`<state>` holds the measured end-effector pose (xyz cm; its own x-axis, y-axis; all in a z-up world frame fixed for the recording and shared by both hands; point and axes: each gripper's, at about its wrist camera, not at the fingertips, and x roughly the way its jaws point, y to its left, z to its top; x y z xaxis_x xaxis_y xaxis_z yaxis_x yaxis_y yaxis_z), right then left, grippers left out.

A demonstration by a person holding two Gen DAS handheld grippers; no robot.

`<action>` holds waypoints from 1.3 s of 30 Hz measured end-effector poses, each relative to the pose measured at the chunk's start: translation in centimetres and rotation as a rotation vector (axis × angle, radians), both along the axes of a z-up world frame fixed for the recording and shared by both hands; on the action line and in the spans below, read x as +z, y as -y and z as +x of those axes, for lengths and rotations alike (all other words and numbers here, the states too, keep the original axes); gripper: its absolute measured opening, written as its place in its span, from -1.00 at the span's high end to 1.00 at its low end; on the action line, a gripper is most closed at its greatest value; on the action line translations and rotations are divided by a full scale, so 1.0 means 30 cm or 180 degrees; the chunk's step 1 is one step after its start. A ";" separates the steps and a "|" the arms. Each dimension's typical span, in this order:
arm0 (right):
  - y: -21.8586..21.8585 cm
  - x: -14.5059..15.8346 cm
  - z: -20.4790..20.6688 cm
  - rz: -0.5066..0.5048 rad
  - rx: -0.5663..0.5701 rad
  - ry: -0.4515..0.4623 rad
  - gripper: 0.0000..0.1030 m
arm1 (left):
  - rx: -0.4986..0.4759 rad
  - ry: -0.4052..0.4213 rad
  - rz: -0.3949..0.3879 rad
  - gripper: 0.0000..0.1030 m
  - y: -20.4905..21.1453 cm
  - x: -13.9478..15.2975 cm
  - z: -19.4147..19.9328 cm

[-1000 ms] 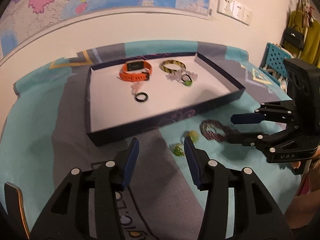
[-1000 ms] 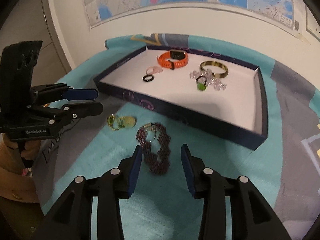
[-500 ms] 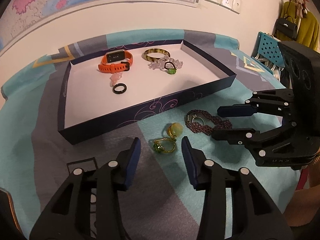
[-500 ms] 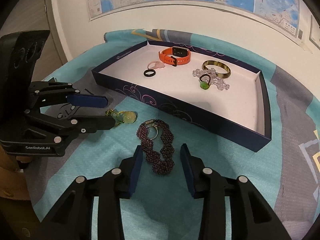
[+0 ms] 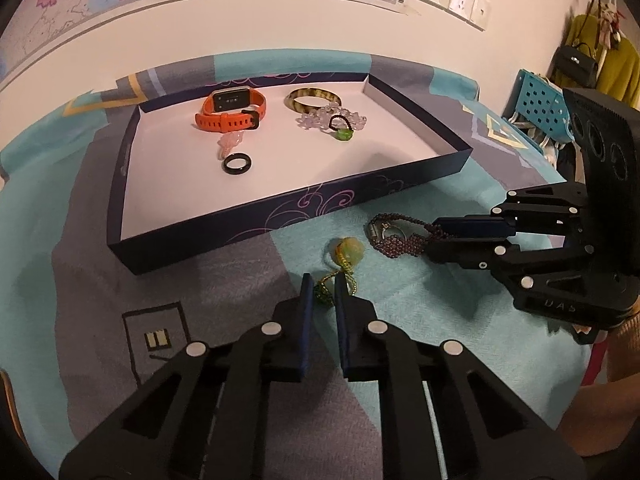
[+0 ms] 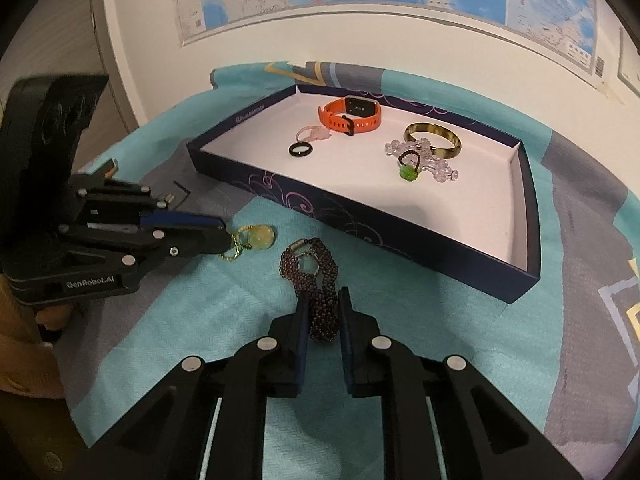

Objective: Organize jewelry
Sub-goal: 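Close the left tool on the green-gold ring while the right tool grasps the dark beaded necklace, then carry the green-gold ring with the left tool while the right tool lifts the necklace into the box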

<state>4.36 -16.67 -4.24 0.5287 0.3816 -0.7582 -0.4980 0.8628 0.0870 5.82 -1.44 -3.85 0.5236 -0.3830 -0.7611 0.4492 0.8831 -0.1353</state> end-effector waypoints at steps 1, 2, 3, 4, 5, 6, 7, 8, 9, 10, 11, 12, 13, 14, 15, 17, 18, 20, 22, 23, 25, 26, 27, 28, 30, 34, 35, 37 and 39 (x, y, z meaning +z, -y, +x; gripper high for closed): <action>0.003 0.008 -0.001 0.0025 -0.0012 0.0019 0.76 | 0.0014 0.0000 -0.0006 0.79 -0.004 0.001 -0.002; 0.005 0.017 -0.001 0.0059 -0.0015 0.0036 0.76 | 0.0023 0.0005 -0.0003 0.79 -0.006 0.002 -0.004; 0.009 0.030 -0.003 0.0105 -0.0019 0.0064 0.76 | 0.0024 0.0008 -0.0006 0.79 -0.007 0.003 -0.006; 0.011 0.040 -0.004 0.0130 -0.0019 0.0082 0.77 | 0.0031 0.0015 -0.0019 0.79 -0.010 0.007 -0.010; 0.013 0.049 -0.005 0.0157 -0.0021 0.0099 0.76 | 0.0034 0.0027 -0.0027 0.79 -0.012 0.011 -0.013; 0.015 0.060 -0.005 0.0192 -0.0022 0.0118 0.76 | 0.0035 0.0036 -0.0033 0.79 -0.014 0.016 -0.015; 0.016 0.066 -0.006 0.0205 -0.0023 0.0134 0.77 | 0.0038 0.0051 -0.0042 0.79 -0.015 0.022 -0.019; 0.016 0.072 -0.008 0.0215 -0.0025 0.0148 0.77 | 0.0040 0.0062 -0.0047 0.79 -0.017 0.026 -0.020; 0.018 0.079 -0.010 0.0234 -0.0028 0.0161 0.77 | 0.0042 0.0077 -0.0054 0.79 -0.019 0.032 -0.023; 0.019 0.084 -0.012 0.0256 -0.0027 0.0162 0.77 | 0.0046 0.0096 -0.0064 0.79 -0.022 0.039 -0.026; 0.022 0.089 -0.014 0.0286 -0.0028 0.0164 0.77 | 0.0047 0.0108 -0.0073 0.79 -0.024 0.044 -0.028; 0.027 0.096 -0.016 0.0314 -0.0040 0.0176 0.77 | 0.0052 0.0124 -0.0080 0.79 -0.027 0.051 -0.032; 0.031 0.103 -0.018 0.0333 -0.0048 0.0184 0.77 | 0.0063 0.0145 -0.0085 0.79 -0.031 0.060 -0.036; 0.034 0.107 -0.019 0.0348 -0.0058 0.0195 0.77 | 0.0060 0.0156 -0.0096 0.79 -0.033 0.066 -0.039; 0.040 0.115 -0.018 0.0380 -0.0079 0.0208 0.77 | 0.0058 0.0167 -0.0106 0.79 -0.034 0.072 -0.042; 0.053 0.127 -0.014 0.0459 -0.0105 0.0209 0.77 | 0.0071 0.0198 -0.0114 0.79 -0.039 0.084 -0.048; 0.057 0.131 -0.014 0.0476 -0.0119 0.0215 0.77 | 0.0069 0.0207 -0.0124 0.79 -0.041 0.090 -0.051; 0.064 0.142 -0.015 0.0490 -0.0140 0.0236 0.77 | 0.0075 0.0230 -0.0134 0.79 -0.043 0.098 -0.057; 0.072 0.153 -0.018 0.0524 -0.0157 0.0255 0.77 | 0.0076 0.0239 -0.0147 0.79 -0.046 0.104 -0.060; 0.073 0.158 -0.017 0.0538 -0.0160 0.0260 0.77 | 0.0080 0.0250 -0.0147 0.79 -0.047 0.108 -0.063; 0.077 0.167 -0.019 0.0544 -0.0175 0.0285 0.77 | 0.0086 0.0254 -0.0162 0.79 -0.050 0.113 -0.062; 0.080 0.171 -0.019 0.0550 -0.0186 0.0293 0.77 | 0.0090 0.0258 -0.0165 0.79 -0.050 0.114 -0.061; 0.081 0.175 -0.018 0.0559 -0.0186 0.0295 0.77 | 0.0091 0.0262 -0.0171 0.79 -0.052 0.116 -0.062; 0.083 0.178 -0.019 0.0550 -0.0200 0.0308 0.77 | 0.0092 0.0264 -0.0186 0.79 -0.054 0.118 -0.062; 0.086 0.182 -0.019 0.0550 -0.0214 0.0314 0.77 | 0.0100 0.0270 -0.0196 0.79 -0.057 0.122 -0.061; 0.091 0.193 -0.019 0.0560 -0.0236 0.0334 0.77 | 0.0102 0.0286 -0.0203 0.79 -0.060 0.130 -0.057; 0.091 0.195 -0.018 0.0561 -0.0239 0.0337 0.77 | 0.0104 0.0291 -0.0203 0.79 -0.061 0.132 -0.057; 0.090 0.200 -0.017 0.0553 -0.0241 0.0352 0.77 | 0.0110 0.0295 -0.0205 0.79 -0.061 0.134 -0.053; 0.090 0.205 -0.013 0.0560 -0.0239 0.0364 0.77 | 0.0115 0.0304 -0.0207 0.79 -0.061 0.136 -0.050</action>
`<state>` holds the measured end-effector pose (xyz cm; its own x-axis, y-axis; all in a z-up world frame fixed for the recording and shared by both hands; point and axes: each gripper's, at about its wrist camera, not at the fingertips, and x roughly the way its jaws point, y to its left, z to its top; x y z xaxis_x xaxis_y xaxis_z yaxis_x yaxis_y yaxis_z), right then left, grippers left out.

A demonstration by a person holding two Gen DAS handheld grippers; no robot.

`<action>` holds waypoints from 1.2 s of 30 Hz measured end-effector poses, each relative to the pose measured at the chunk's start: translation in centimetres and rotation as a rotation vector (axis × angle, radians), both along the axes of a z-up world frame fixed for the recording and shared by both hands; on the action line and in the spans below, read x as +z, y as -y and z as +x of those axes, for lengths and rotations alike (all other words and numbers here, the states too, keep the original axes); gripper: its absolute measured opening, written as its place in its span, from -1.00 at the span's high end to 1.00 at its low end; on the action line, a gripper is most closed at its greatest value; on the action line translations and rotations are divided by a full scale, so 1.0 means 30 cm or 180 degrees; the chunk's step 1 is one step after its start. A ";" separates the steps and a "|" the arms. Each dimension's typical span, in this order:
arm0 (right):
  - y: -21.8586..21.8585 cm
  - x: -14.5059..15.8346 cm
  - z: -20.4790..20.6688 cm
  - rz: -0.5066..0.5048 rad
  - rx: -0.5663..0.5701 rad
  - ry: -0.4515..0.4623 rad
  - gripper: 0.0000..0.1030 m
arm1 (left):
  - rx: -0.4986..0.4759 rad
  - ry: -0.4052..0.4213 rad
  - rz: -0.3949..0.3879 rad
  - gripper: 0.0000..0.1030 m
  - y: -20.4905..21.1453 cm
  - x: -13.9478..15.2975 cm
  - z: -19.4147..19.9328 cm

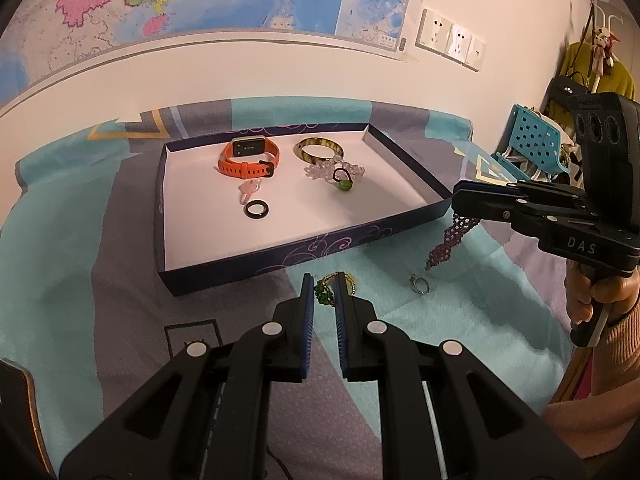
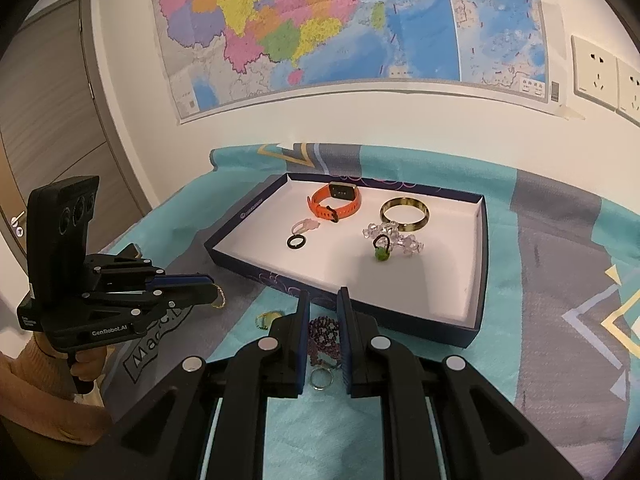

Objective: Organize jewelry
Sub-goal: 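Carry the green-gold ring with the left tool while the right tool lifts the necklace into the box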

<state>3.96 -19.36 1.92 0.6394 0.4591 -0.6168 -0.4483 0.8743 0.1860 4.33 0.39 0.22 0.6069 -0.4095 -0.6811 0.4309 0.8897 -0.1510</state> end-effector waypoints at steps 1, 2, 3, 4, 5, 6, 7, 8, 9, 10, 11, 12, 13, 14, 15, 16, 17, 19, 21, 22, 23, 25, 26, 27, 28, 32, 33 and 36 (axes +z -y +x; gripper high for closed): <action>0.000 0.003 0.001 -0.0006 0.0003 0.0008 0.77 | -0.0004 0.0006 -0.0003 0.79 0.001 0.002 0.002; -0.001 0.006 0.003 -0.0015 0.0004 0.0017 0.77 | -0.0003 0.0014 0.0000 0.79 0.001 0.004 0.002; -0.002 0.011 0.006 -0.0017 0.0006 0.0028 0.77 | -0.0001 0.0021 0.0001 0.79 0.001 0.006 0.004; -0.002 0.015 0.008 -0.0018 0.0008 0.0036 0.77 | -0.0004 0.0023 -0.0001 0.79 0.002 0.008 0.007; -0.002 0.021 0.011 -0.0022 0.0009 0.0052 0.77 | -0.0005 0.0031 0.0001 0.79 0.004 0.011 0.009; -0.001 0.026 0.013 -0.0023 0.0012 0.0063 0.77 | -0.0004 0.0041 0.0003 0.79 0.005 0.014 0.011; -0.001 0.030 0.015 -0.0024 0.0014 0.0073 0.77 | -0.0005 0.0049 0.0000 0.79 0.007 0.019 0.014; -0.002 0.034 0.019 -0.0024 0.0018 0.0082 0.77 | -0.0008 0.0058 -0.0002 0.79 0.008 0.022 0.016; -0.003 0.038 0.023 -0.0028 0.0019 0.0093 0.77 | -0.0006 0.0067 -0.0001 0.79 0.008 0.025 0.018; -0.003 0.041 0.025 -0.0032 0.0020 0.0099 0.77 | -0.0003 0.0072 -0.0003 0.79 0.008 0.028 0.022; -0.004 0.042 0.028 -0.0035 0.0022 0.0103 0.77 | -0.0001 0.0074 -0.0008 0.79 0.008 0.031 0.025; -0.005 0.045 0.032 -0.0035 0.0028 0.0105 0.77 | 0.0002 0.0076 -0.0012 0.79 0.007 0.032 0.027; -0.006 0.047 0.035 -0.0034 0.0033 0.0107 0.77 | 0.0009 0.0080 -0.0014 0.79 0.007 0.035 0.032; -0.007 0.050 0.038 -0.0037 0.0031 0.0114 0.77 | 0.0011 0.0082 -0.0017 0.79 0.006 0.036 0.034; -0.007 0.053 0.040 -0.0039 0.0032 0.0124 0.77 | 0.0016 0.0081 -0.0023 0.79 0.005 0.038 0.037; -0.009 0.057 0.043 -0.0037 0.0038 0.0131 0.77 | 0.0019 0.0078 -0.0030 0.79 0.005 0.039 0.041; -0.009 0.059 0.045 -0.0035 0.0039 0.0138 0.77 | 0.0019 0.0074 -0.0036 0.79 0.004 0.040 0.046; -0.011 0.066 0.051 -0.0045 0.0044 0.0153 0.77 | 0.0031 0.0070 -0.0038 0.79 0.002 0.040 0.054; -0.013 0.071 0.059 -0.0038 0.0053 0.0160 0.77 | 0.0049 0.0070 -0.0042 0.79 0.002 0.042 0.062; -0.013 0.073 0.063 -0.0024 0.0065 0.0155 0.77 | 0.0054 0.0072 -0.0046 0.79 0.002 0.043 0.065; -0.013 0.074 0.066 -0.0015 0.0068 0.0154 0.77 | 0.0057 0.0071 -0.0050 0.79 0.001 0.043 0.068; -0.013 0.078 0.076 -0.0013 0.0061 0.0161 0.77 | 0.0065 0.0072 -0.0056 0.79 0.001 0.045 0.077; -0.013 0.080 0.080 -0.0002 0.0062 0.0161 0.77 | 0.0072 0.0074 -0.0058 0.79 0.000 0.046 0.080; -0.017 0.082 0.084 0.0000 0.0064 0.0162 0.77 | 0.0076 0.0074 -0.0061 0.79 0.000 0.046 0.083; -0.019 0.084 0.088 -0.0002 0.0069 0.0166 0.77 | 0.0078 0.0071 -0.0066 0.79 -0.001 0.046 0.086; -0.025 0.092 0.108 0.0005 0.0079 0.0177 0.77 | 0.0090 0.0061 -0.0071 0.79 0.000 0.046 0.106; -0.025 0.093 0.113 0.0010 0.0080 0.0178 0.77 | 0.0091 0.0061 -0.0071 0.79 0.001 0.046 0.110; -0.028 0.095 0.132 0.0005 0.0085 0.0176 0.77 | 0.0095 0.0061 -0.0063 0.79 0.001 0.047 0.117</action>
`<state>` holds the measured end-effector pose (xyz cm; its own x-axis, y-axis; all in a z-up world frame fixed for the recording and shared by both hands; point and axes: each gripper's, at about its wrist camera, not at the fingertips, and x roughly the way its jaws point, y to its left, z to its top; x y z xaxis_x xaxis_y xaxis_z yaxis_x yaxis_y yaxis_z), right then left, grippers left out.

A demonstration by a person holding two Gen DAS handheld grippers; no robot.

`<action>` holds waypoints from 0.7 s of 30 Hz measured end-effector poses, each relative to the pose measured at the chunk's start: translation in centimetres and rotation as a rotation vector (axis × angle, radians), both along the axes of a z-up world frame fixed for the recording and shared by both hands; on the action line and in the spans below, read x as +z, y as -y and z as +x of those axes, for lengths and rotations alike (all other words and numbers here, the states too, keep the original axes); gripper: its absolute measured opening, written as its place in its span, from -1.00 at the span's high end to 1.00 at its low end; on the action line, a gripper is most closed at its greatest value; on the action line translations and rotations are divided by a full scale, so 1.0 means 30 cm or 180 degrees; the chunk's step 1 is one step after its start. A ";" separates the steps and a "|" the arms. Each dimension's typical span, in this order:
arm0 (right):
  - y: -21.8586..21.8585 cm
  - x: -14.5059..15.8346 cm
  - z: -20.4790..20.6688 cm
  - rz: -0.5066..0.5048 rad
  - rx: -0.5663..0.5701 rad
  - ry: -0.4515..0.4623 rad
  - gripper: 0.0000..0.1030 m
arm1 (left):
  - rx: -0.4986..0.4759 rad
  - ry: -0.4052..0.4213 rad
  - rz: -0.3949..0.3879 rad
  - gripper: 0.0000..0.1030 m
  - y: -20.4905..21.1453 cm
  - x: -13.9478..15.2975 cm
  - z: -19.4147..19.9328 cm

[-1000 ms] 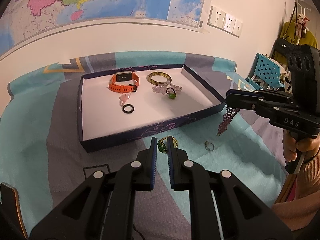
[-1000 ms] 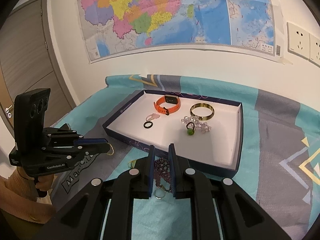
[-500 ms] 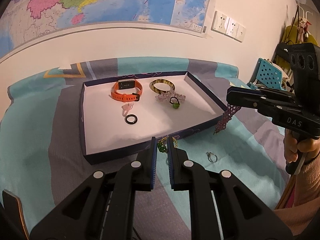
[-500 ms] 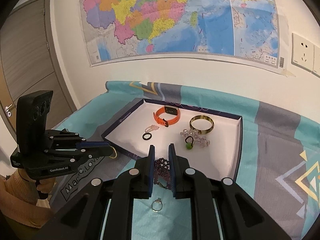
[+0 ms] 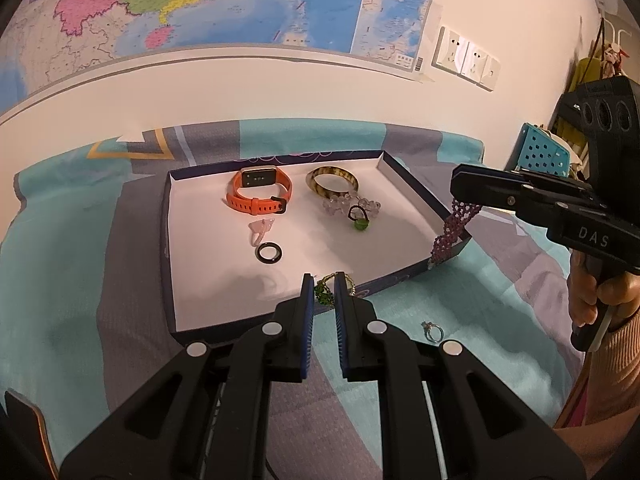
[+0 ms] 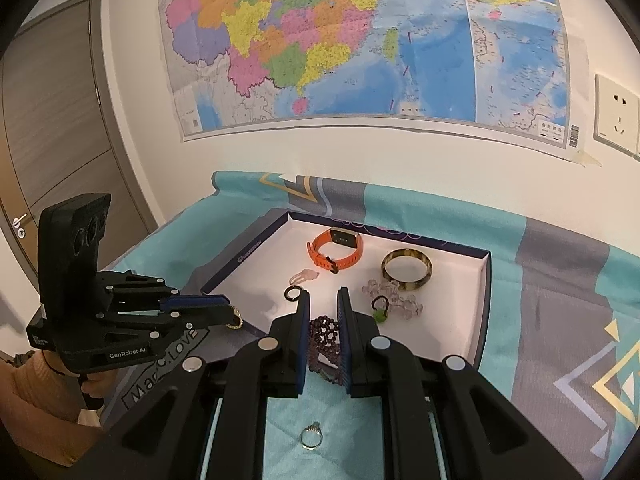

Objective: Organize jewelry
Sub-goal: 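Carry the green-gold ring with the left tool while the right tool lifts the necklace into the box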

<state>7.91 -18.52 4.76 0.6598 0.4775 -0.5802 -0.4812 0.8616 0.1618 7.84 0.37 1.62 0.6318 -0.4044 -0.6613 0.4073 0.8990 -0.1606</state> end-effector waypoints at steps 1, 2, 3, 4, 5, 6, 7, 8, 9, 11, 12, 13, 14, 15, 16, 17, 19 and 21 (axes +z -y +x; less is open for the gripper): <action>0.000 0.000 0.006 -0.0001 0.0001 -0.0003 0.77 | 0.0004 -0.0001 0.0005 0.79 0.000 0.000 0.006; 0.000 0.000 0.012 -0.0003 -0.0001 -0.0005 0.77 | 0.0010 -0.0004 0.0009 0.79 0.001 0.000 0.010; 0.001 0.000 0.020 0.0003 -0.0007 -0.0010 0.77 | 0.0013 -0.0011 0.0009 0.79 0.002 -0.001 0.017; 0.002 -0.001 0.026 0.0009 -0.0006 -0.0016 0.77 | 0.0009 -0.0022 0.0002 0.79 0.002 -0.002 0.025; 0.003 -0.002 0.031 0.0009 -0.0009 -0.0019 0.77 | 0.0010 -0.0030 0.0001 0.79 0.003 -0.003 0.031; 0.003 -0.003 0.040 0.0003 -0.0021 -0.0021 0.77 | 0.0016 -0.0036 0.0007 0.79 0.005 -0.004 0.038; 0.003 -0.005 0.046 0.0000 -0.0024 -0.0025 0.77 | 0.0014 -0.0040 0.0011 0.79 0.006 -0.004 0.044; 0.002 -0.006 0.053 0.0000 -0.0028 -0.0034 0.77 | 0.0012 -0.0042 0.0014 0.79 0.007 -0.006 0.048; 0.002 -0.009 0.062 -0.0001 -0.0033 -0.0042 0.77 | 0.0013 -0.0045 0.0021 0.79 0.009 -0.007 0.053; 0.003 -0.012 0.073 -0.0009 -0.0043 -0.0048 0.77 | 0.0008 -0.0054 0.0022 0.79 0.010 -0.010 0.062; 0.004 -0.016 0.082 -0.0007 -0.0049 -0.0059 0.77 | 0.0002 -0.0062 0.0015 0.79 0.011 -0.012 0.068; 0.004 -0.020 0.091 -0.0003 -0.0053 -0.0075 0.77 | -0.0001 -0.0076 0.0007 0.79 0.012 -0.015 0.073; 0.003 -0.024 0.099 -0.0004 -0.0053 -0.0086 0.77 | -0.0002 -0.0084 0.0006 0.79 0.014 -0.018 0.077; 0.003 -0.028 0.106 -0.0005 -0.0055 -0.0097 0.77 | 0.0001 -0.0091 0.0009 0.79 0.015 -0.021 0.081; 0.001 -0.031 0.112 -0.0004 -0.0056 -0.0107 0.77 | 0.0003 -0.0100 0.0013 0.79 0.016 -0.024 0.086; -0.001 -0.034 0.118 0.0002 -0.0052 -0.0117 0.77 | 0.0005 -0.0108 0.0015 0.79 0.017 -0.027 0.092; -0.005 -0.039 0.132 0.0008 -0.0047 -0.0135 0.77 | 0.0006 -0.0125 0.0013 0.79 0.016 -0.031 0.101; -0.009 -0.046 0.146 0.0013 -0.0045 -0.0156 0.77 | 0.0006 -0.0137 0.0016 0.79 0.017 -0.034 0.111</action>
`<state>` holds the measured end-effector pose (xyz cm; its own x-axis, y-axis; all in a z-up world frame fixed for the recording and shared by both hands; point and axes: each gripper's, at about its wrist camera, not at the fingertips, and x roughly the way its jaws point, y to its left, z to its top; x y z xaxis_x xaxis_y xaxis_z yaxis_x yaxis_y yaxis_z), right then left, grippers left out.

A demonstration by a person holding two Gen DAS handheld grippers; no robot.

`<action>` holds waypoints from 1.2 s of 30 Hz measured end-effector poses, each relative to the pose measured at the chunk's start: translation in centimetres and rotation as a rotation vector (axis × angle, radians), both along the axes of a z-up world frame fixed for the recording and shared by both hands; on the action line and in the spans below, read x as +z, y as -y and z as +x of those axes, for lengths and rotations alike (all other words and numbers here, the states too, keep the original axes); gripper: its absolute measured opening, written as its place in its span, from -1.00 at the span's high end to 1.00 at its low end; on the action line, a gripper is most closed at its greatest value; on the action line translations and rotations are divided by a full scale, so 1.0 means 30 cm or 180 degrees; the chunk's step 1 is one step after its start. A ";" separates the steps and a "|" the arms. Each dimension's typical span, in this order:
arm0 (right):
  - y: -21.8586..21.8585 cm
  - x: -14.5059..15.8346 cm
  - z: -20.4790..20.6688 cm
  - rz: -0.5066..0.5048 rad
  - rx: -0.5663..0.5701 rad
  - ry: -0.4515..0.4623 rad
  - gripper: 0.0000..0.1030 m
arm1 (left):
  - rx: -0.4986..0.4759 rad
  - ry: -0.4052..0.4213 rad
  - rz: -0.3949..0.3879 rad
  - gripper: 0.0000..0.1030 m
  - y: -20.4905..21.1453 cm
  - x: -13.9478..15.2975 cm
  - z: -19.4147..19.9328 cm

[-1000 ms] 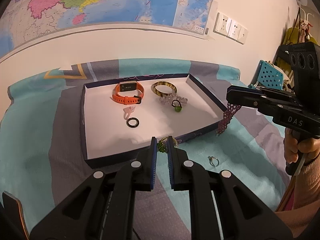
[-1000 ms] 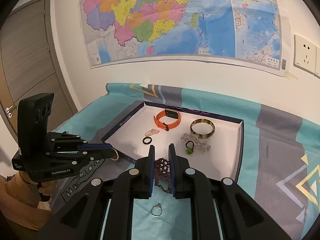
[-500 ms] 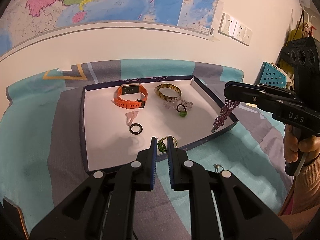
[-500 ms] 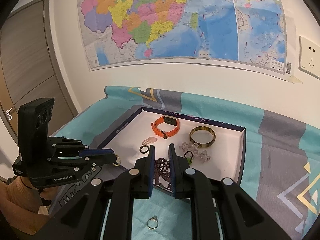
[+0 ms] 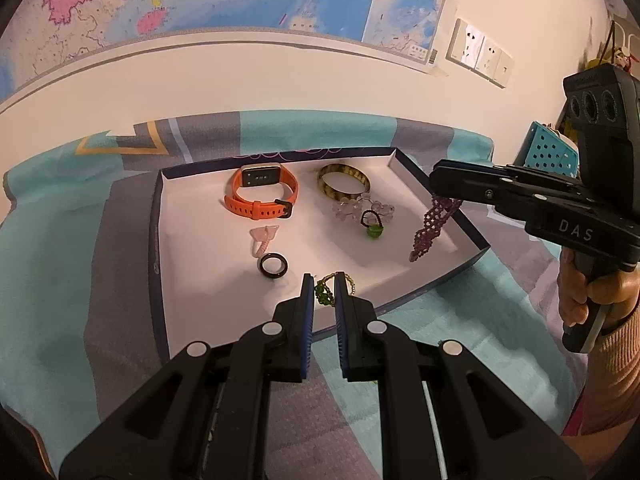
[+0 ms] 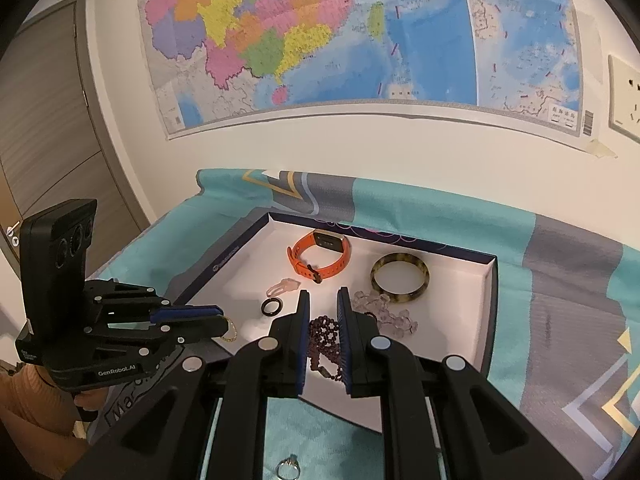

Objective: Organize jewelry
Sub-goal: 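Carry the green-gold ring with the left tool while the right tool lifts the necklace into the box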

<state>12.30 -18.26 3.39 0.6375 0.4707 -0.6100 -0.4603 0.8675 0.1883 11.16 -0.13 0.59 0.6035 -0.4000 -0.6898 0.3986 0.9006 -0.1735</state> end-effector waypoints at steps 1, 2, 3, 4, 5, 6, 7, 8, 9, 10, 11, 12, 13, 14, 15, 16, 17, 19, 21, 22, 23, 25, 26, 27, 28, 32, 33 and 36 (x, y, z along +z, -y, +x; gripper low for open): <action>-0.002 -0.003 0.006 -0.0001 -0.0001 -0.0008 0.77 | 0.0010 -0.0004 0.0013 0.79 0.000 -0.003 0.006; -0.003 -0.006 0.011 0.0001 -0.0001 -0.0015 0.77 | 0.0011 -0.0010 0.0015 0.79 0.000 -0.003 0.011; -0.004 -0.009 0.017 0.0008 0.0001 -0.0027 0.77 | 0.0012 -0.0016 0.0017 0.79 0.000 -0.004 0.014; -0.005 -0.013 0.022 0.0011 0.0005 -0.0038 0.77 | 0.0014 -0.0022 0.0023 0.79 0.001 -0.007 0.019; -0.007 -0.015 0.026 0.0009 0.0003 -0.0043 0.77 | 0.0016 -0.0026 0.0026 0.79 0.001 -0.008 0.024; -0.008 -0.019 0.031 0.0010 -0.0001 -0.0055 0.77 | 0.0021 -0.0032 0.0033 0.79 0.001 -0.010 0.028; -0.008 -0.023 0.036 0.0013 -0.0001 -0.0072 0.77 | 0.0026 -0.0040 0.0041 0.79 0.001 -0.014 0.034; -0.008 -0.027 0.038 0.0012 -0.0004 -0.0081 0.77 | 0.0027 -0.0048 0.0044 0.79 0.002 -0.015 0.037; -0.008 -0.031 0.043 0.0008 -0.0010 -0.0094 0.77 | 0.0030 -0.0052 0.0050 0.79 0.003 -0.017 0.041; -0.009 -0.034 0.045 0.0006 -0.0010 -0.0103 0.77 | 0.0030 -0.0057 0.0062 0.79 0.004 -0.020 0.045; -0.009 -0.037 0.049 0.0001 -0.0016 -0.0111 0.77 | 0.0031 -0.0061 0.0069 0.79 0.003 -0.023 0.049; -0.009 -0.041 0.052 0.0001 -0.0026 -0.0120 0.77 | 0.0033 -0.0067 0.0075 0.79 0.003 -0.026 0.052; -0.008 -0.043 0.056 0.0003 -0.0027 -0.0128 0.77 | 0.0033 -0.0072 0.0080 0.79 0.003 -0.028 0.055; -0.008 -0.046 0.060 0.0004 -0.0028 -0.0137 0.77 | 0.0038 -0.0079 0.0090 0.79 0.004 -0.031 0.059; -0.007 -0.048 0.065 0.0004 -0.0041 -0.0140 0.77 | 0.0039 -0.0084 0.0093 0.79 0.003 -0.034 0.062; -0.008 -0.050 0.071 0.0000 -0.0051 -0.0142 0.77 | 0.0042 -0.0092 0.0095 0.79 0.003 -0.037 0.067; -0.008 -0.051 0.075 0.0000 -0.0052 -0.0146 0.77 | 0.0045 -0.0098 0.0096 0.79 0.002 -0.040 0.070; -0.012 -0.054 0.088 0.0003 -0.0064 -0.0147 0.77 | 0.0048 -0.0112 0.0103 0.79 0.003 -0.045 0.076; -0.019 -0.055 0.102 0.0013 -0.0063 -0.0146 0.77 | 0.0051 -0.0127 0.0108 0.79 0.002 -0.052 0.080; -0.023 -0.055 0.106 0.0026 -0.0054 -0.0141 0.77 | 0.0054 -0.0131 0.0113 0.79 0.002 -0.054 0.080; -0.025 -0.054 0.110 0.0041 -0.0041 -0.0130 0.77 | 0.0055 -0.0138 0.0118 0.79 0.001 -0.057 0.082; -0.035 -0.050 0.120 0.0059 -0.0015 -0.0096 0.77 | 0.0064 -0.0155 0.0125 0.79 -0.001 -0.064 0.087; -0.039 -0.051 0.125 0.0056 -0.0001 -0.0088 0.77 | 0.0066 -0.0164 0.0125 0.79 -0.001 -0.066 0.090; -0.044 -0.058 0.131 0.0036 -0.0006 -0.0084 0.77 | 0.0068 -0.0171 0.0128 0.79 -0.001 -0.069 0.093; -0.045 -0.065 0.134 0.0020 -0.0002 -0.0098 0.77 | 0.0072 -0.0178 0.0131 0.79 -0.002 -0.072 0.095; -0.043 -0.104 0.135 -0.0090 0.0005 -0.0148 0.77 | 0.0073 -0.0214 0.0154 0.79 0.000 -0.085 0.102; -0.039 -0.114 0.134 -0.0111 -0.0002 -0.0160 0.77 | 0.0073 -0.0229 0.0154 0.79 -0.001 -0.089 0.104; -0.027 -0.134 0.137 -0.0178 -0.0037 -0.0177 0.77 | 0.0079 -0.0255 0.0152 0.79 -0.002 -0.096 0.109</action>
<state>16.40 -17.44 -0.63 0.6069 0.4277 -0.6699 -0.4405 0.8826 0.1644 14.44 -0.08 -2.30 0.5550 -0.3510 -0.7542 0.3625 0.9181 -0.1605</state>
